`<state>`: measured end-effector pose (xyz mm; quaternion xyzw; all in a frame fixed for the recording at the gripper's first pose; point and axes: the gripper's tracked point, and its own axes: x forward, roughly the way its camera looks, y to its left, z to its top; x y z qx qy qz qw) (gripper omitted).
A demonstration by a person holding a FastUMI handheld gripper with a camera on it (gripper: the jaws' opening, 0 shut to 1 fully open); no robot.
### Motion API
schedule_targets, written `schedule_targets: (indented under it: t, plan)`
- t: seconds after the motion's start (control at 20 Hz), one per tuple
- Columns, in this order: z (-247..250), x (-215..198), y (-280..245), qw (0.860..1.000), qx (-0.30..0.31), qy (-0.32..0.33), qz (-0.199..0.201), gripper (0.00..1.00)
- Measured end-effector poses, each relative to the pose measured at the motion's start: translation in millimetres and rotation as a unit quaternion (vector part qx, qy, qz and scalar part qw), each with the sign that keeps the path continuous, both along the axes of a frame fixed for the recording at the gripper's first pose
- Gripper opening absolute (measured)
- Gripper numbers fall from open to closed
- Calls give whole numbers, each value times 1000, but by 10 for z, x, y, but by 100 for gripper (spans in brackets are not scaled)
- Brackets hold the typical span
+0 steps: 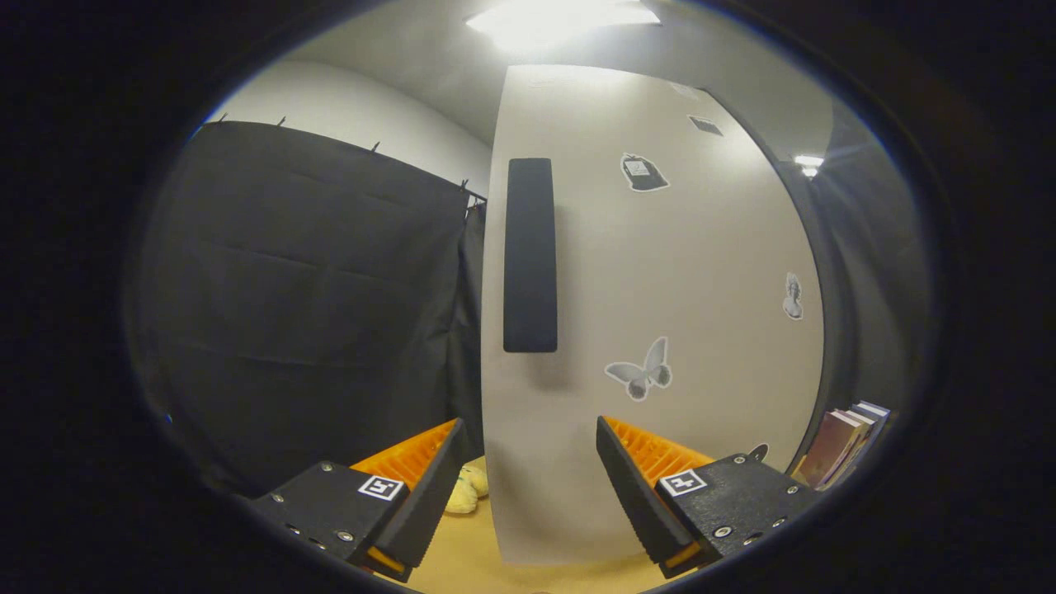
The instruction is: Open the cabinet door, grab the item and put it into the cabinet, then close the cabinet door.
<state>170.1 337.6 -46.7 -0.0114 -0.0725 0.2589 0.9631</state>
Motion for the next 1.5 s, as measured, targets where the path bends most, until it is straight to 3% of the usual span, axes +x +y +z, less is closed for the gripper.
schedule_targets:
  t: [0.3,0.6,0.75,0.85,1.0,1.1,1.5]
  plan:
    - [-8,171,-324,997,9,14,-72,96]
    - [195,64,-695,986,23,23,-165,96]
    - [351,-26,-687,986,22,27,-162,96]
    - [397,-67,-843,979,15,33,-201,96]
    - [506,-109,-882,975,19,32,-221,95]
    - [518,-141,-995,965,24,43,-256,95]
    - [552,-208,-860,969,-17,21,-246,95]
